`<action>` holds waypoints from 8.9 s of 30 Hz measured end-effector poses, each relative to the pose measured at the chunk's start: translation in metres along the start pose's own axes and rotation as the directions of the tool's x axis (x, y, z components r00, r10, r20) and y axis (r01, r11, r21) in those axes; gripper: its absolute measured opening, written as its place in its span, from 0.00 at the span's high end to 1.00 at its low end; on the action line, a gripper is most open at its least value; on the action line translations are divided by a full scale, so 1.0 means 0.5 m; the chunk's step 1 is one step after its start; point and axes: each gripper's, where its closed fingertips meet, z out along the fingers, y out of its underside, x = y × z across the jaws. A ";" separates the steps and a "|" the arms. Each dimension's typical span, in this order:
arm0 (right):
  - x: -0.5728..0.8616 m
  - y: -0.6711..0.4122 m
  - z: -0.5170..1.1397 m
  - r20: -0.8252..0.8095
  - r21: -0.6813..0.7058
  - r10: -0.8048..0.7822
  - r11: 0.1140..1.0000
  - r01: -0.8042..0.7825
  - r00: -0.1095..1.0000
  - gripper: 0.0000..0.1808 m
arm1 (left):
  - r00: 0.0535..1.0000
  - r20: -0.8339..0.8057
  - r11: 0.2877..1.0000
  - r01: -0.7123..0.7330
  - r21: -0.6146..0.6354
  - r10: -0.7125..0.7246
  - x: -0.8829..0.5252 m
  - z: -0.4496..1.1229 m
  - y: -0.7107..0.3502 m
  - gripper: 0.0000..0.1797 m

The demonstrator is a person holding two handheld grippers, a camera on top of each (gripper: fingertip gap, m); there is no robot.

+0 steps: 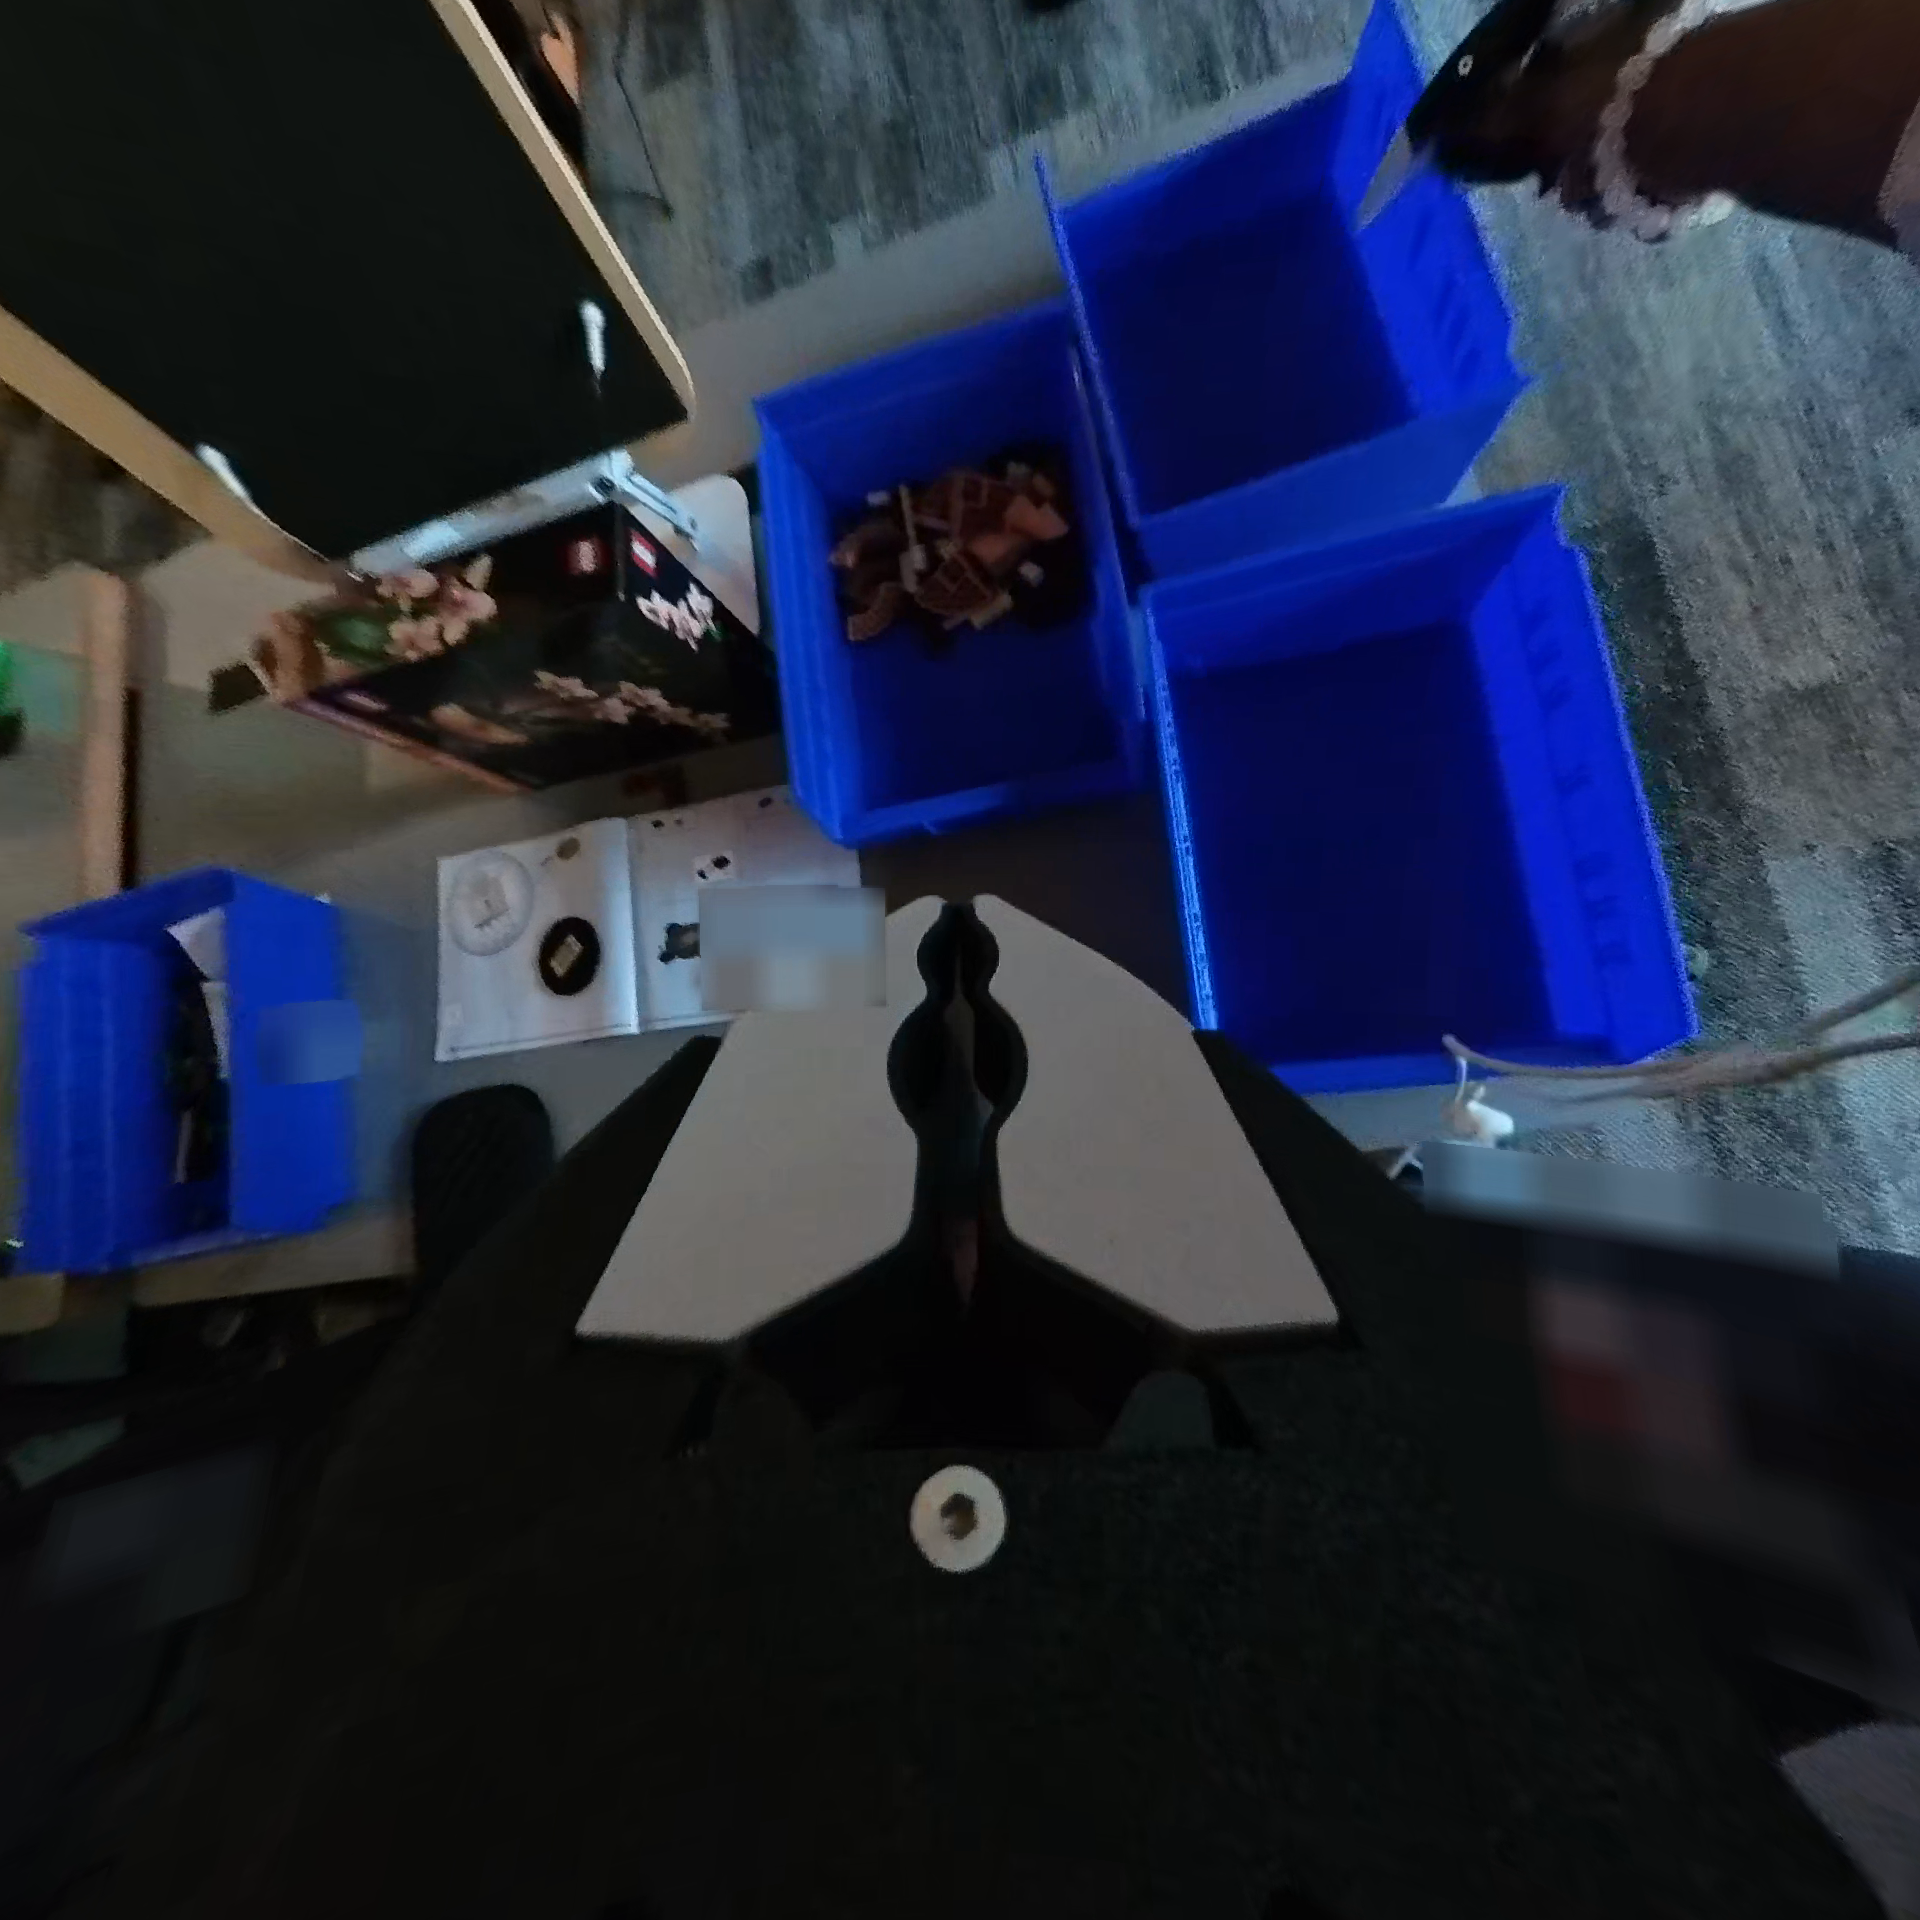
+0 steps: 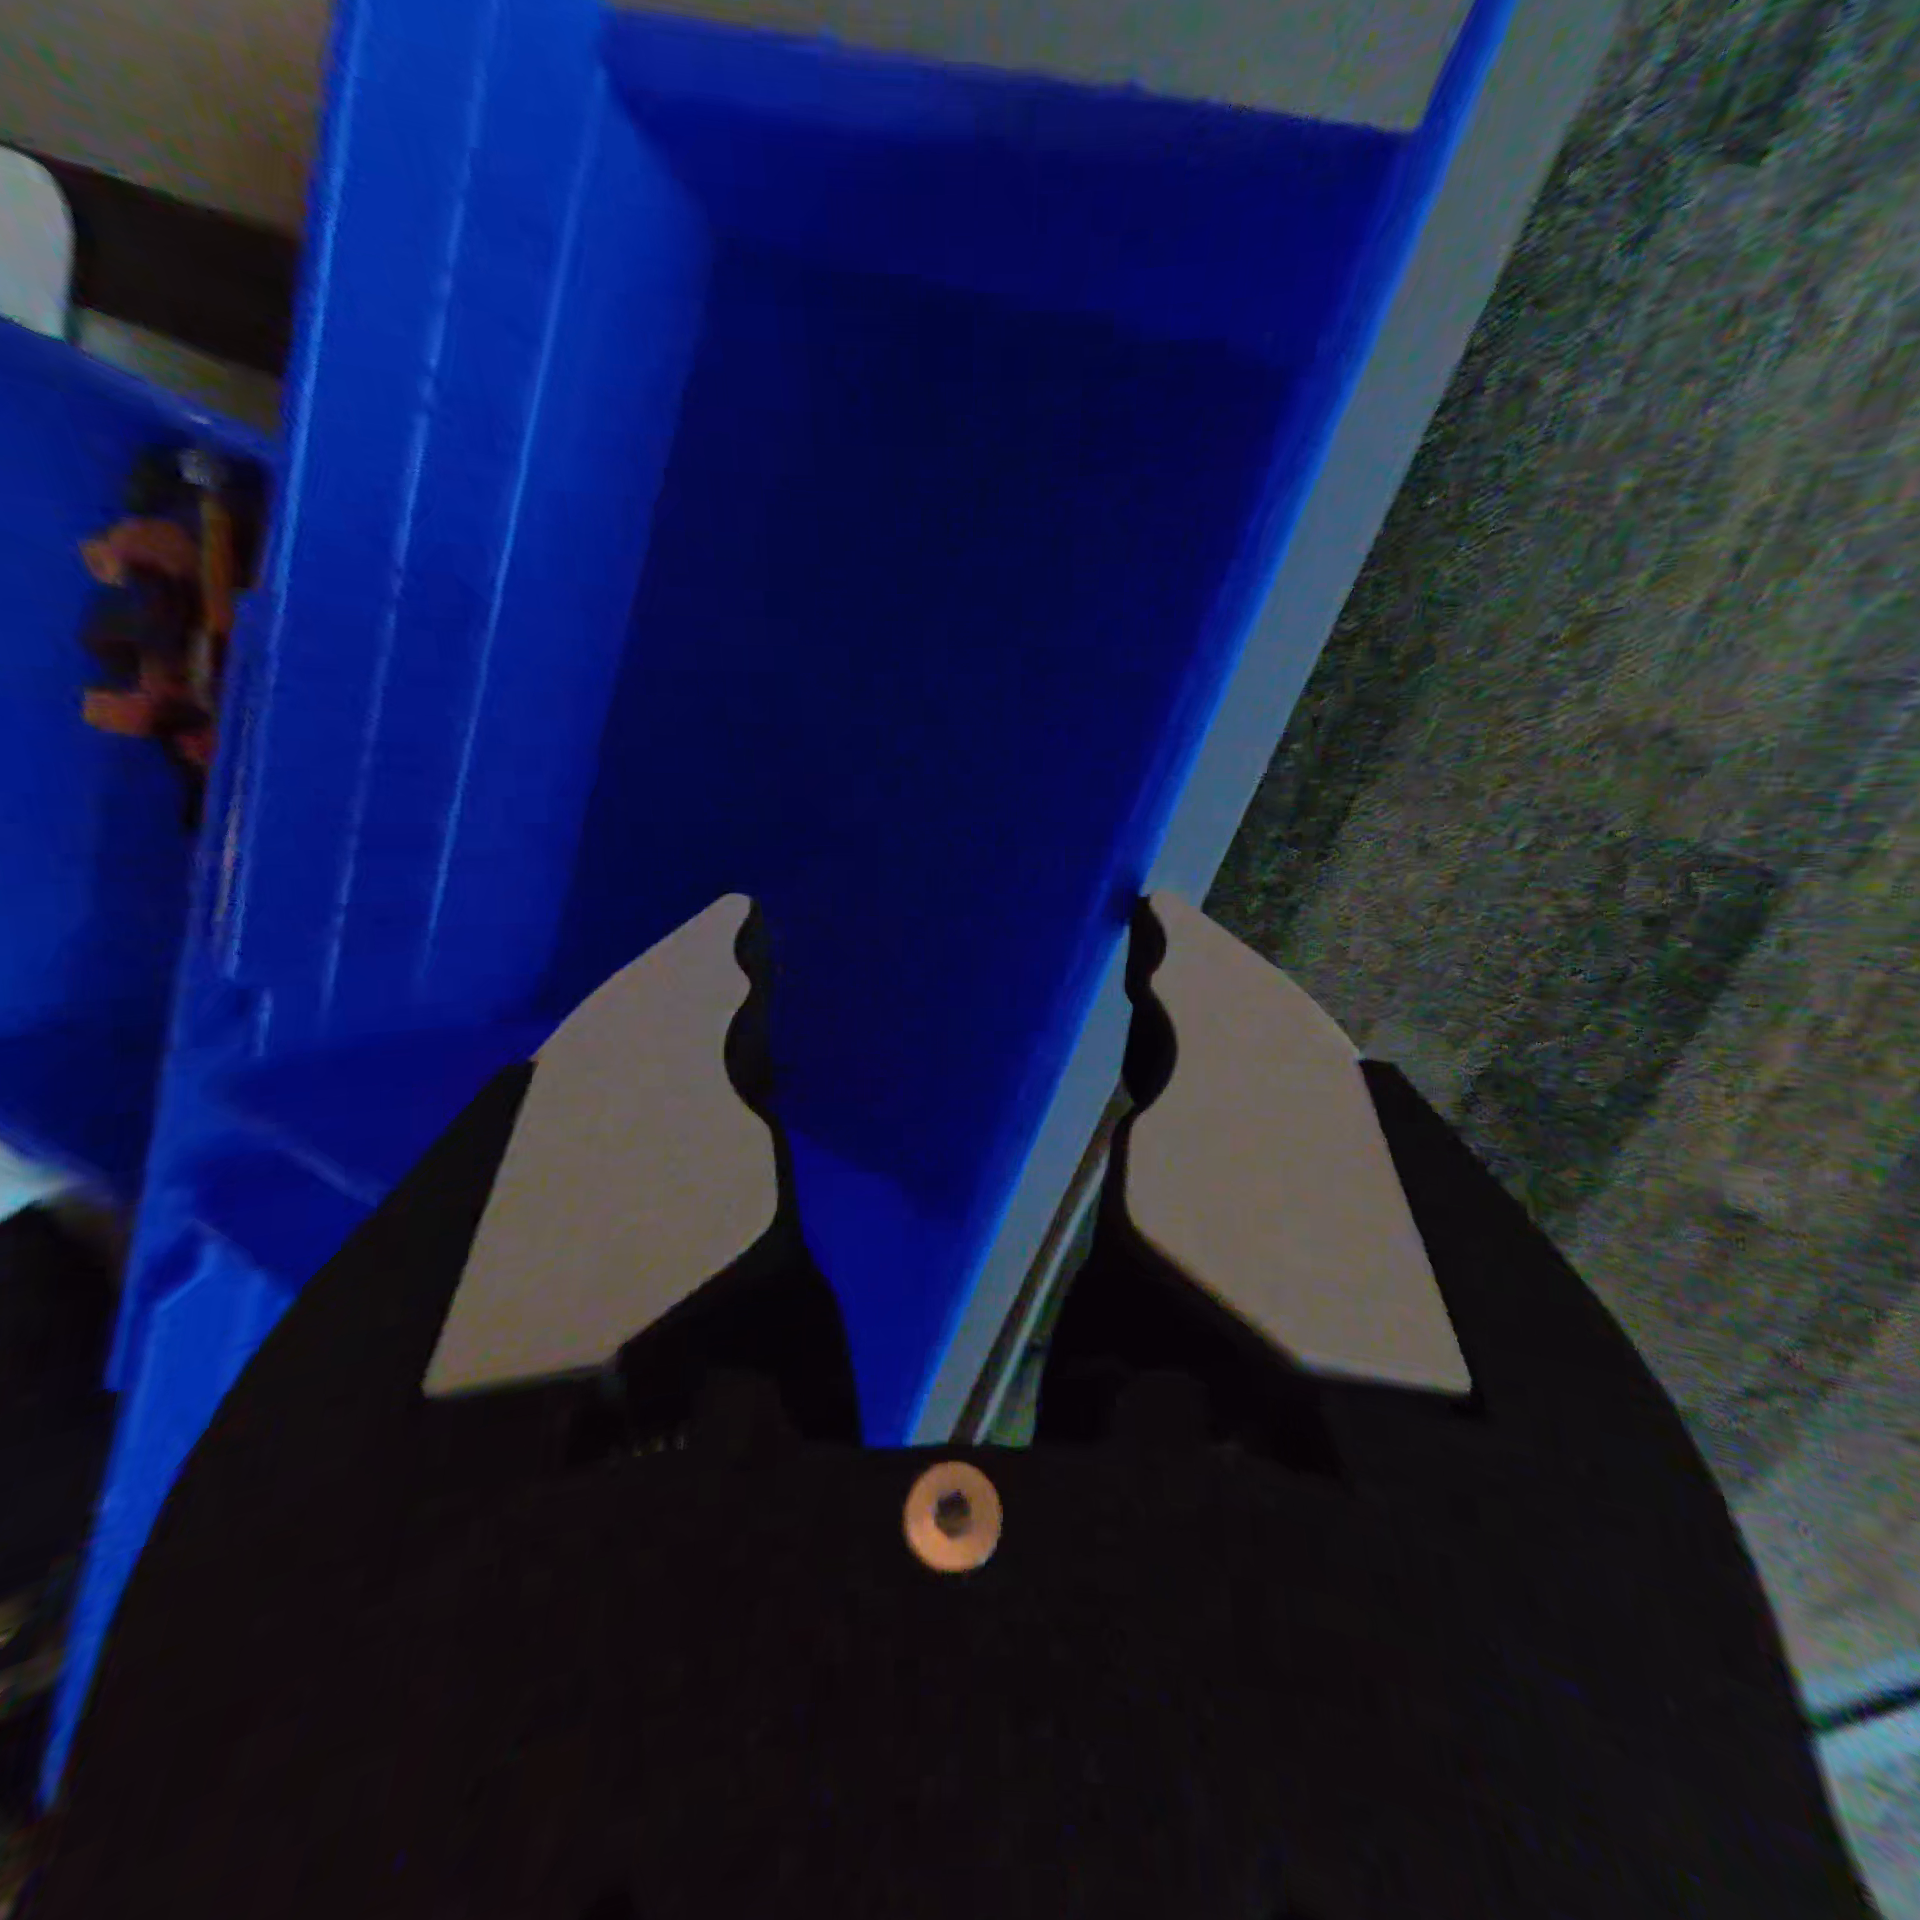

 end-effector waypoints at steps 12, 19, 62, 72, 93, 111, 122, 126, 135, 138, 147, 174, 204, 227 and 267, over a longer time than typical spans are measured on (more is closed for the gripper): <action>-0.288 -0.082 -0.187 0.017 0.236 -0.434 0.877 0.418 0.901 0.56 | 0.977 0.150 0.988 0.149 0.037 -0.153 -0.030 -0.135 0.082 1.00; -0.588 -0.033 -0.329 0.082 0.397 -0.619 0.739 0.544 0.781 0.43 | 0.901 0.306 0.951 0.285 0.118 -0.308 -0.026 -0.306 0.182 0.80; -0.179 0.928 -1.279 -0.568 0.554 0.255 0.821 0.135 0.783 0.20 | 0.458 -0.514 0.672 -0.307 0.674 0.725 0.667 -0.536 0.108 0.21; -0.269 1.665 -1.571 -0.565 0.751 0.727 0.649 -0.121 0.389 0.21 | -0.110 -0.383 0.344 -0.267 0.900 0.917 0.992 -0.931 0.400 0.22; -1.190 3.024 -1.843 -0.235 0.972 0.502 0.110 -0.208 -0.832 0.22 | -0.841 0.460 0.082 0.500 0.862 0.284 1.197 -1.925 1.527 0.26; -1.826 3.819 -1.923 0.357 0.914 -0.320 -0.075 0.399 -0.878 0.26 | -0.605 0.784 0.286 0.733 0.618 -0.143 1.341 -2.687 2.337 0.30; -2.110 4.534 -2.234 0.391 0.913 -0.296 0.005 0.408 -0.871 0.27 | -0.628 0.758 0.277 0.708 0.650 -0.175 1.511 -3.273 2.883 0.29; -2.165 4.857 -2.346 0.348 0.931 -0.275 -0.012 0.365 -0.896 0.26 | -0.621 0.763 0.311 0.700 0.643 -0.180 1.593 -3.485 3.115 0.30; -2.399 5.459 -2.611 0.402 0.903 -0.328 -0.014 0.430 -0.855 0.27 | -0.558 0.795 0.379 0.700 0.605 -0.238 1.740 -4.023 3.592 0.32; -2.485 5.678 -2.659 0.397 0.904 -0.376 0.002 0.428 -0.837 0.27 | -0.577 0.782 0.409 0.670 0.619 -0.236 1.806 -4.191 3.772 0.34; -2.728 6.453 -2.944 0.406 0.909 -0.294 0.035 0.415 -0.865 0.27 | -0.612 0.776 0.355 0.699 0.621 -0.153 2.022 -4.781 4.334 0.35; -3.140 8.755 -3.978 0.243 0.968 -0.095 0.091 0.234 -0.965 0.27 | -0.680 0.731 0.308 0.708 0.635 0.057 2.875 -6.463 5.877 0.37; -1.487 10.866 -5.534 -0.200 0.951 0.638 0.310 0.010 -0.744 0.27 | -0.738 0.147 0.102 0.281 0.954 0.658 5.250 -7.687 6.343 0.34; 0.489 11.418 -6.412 -0.301 0.944 0.851 0.329 -0.010 -0.430 0.30 | -0.519 -0.071 0.191 0.182 0.965 0.852 7.274 -8.020 5.761 0.27; 2.652 12.712 -7.723 -0.016 0.980 0.701 0.152 0.127 -0.713 0.34 | -0.800 0.349 0.163 0.477 0.864 0.488 10.038 -8.901 5.580 0.31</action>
